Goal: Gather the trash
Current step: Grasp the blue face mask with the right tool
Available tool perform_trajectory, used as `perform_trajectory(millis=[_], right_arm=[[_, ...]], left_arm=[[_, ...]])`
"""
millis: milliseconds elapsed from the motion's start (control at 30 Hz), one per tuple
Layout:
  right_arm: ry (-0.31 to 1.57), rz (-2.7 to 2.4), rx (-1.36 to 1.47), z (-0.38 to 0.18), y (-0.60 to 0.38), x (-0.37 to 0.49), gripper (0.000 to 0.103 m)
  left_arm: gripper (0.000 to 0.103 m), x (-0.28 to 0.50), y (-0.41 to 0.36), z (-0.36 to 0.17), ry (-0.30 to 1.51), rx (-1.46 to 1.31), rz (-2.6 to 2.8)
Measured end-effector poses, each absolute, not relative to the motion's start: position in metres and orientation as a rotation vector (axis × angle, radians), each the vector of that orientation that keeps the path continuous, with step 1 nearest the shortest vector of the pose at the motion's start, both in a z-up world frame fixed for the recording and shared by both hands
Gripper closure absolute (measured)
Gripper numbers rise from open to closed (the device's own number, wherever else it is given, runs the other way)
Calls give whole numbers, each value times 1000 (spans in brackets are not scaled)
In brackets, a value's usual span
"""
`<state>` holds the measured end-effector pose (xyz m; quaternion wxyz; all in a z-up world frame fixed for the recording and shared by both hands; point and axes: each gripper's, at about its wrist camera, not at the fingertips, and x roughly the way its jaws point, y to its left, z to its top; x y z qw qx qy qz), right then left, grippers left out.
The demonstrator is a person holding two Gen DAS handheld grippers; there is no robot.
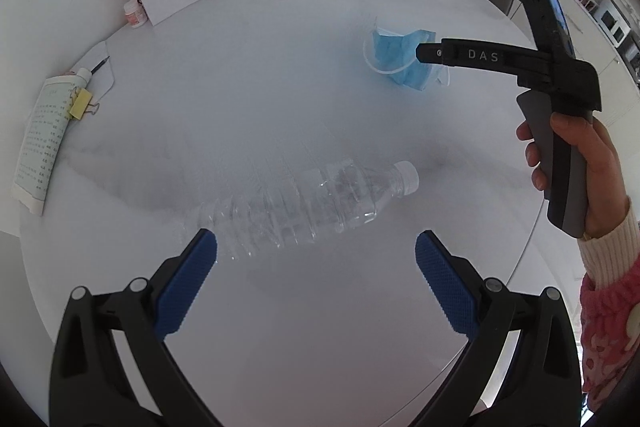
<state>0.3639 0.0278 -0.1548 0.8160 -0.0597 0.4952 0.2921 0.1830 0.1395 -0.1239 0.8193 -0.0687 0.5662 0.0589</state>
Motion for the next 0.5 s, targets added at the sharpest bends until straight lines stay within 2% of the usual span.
perform_trajectory(millis=[200, 367, 500], right_arm=[[959, 724, -407, -150, 60, 366, 2], [969, 960, -583, -164, 79, 390, 2], [977, 1144, -898, -181, 105, 393, 2]], left_arm=[[8, 192, 147, -135, 1207, -203, 147], [8, 191, 146, -138, 1213, -213, 139], [8, 189, 146, -137, 1203, -181, 121]])
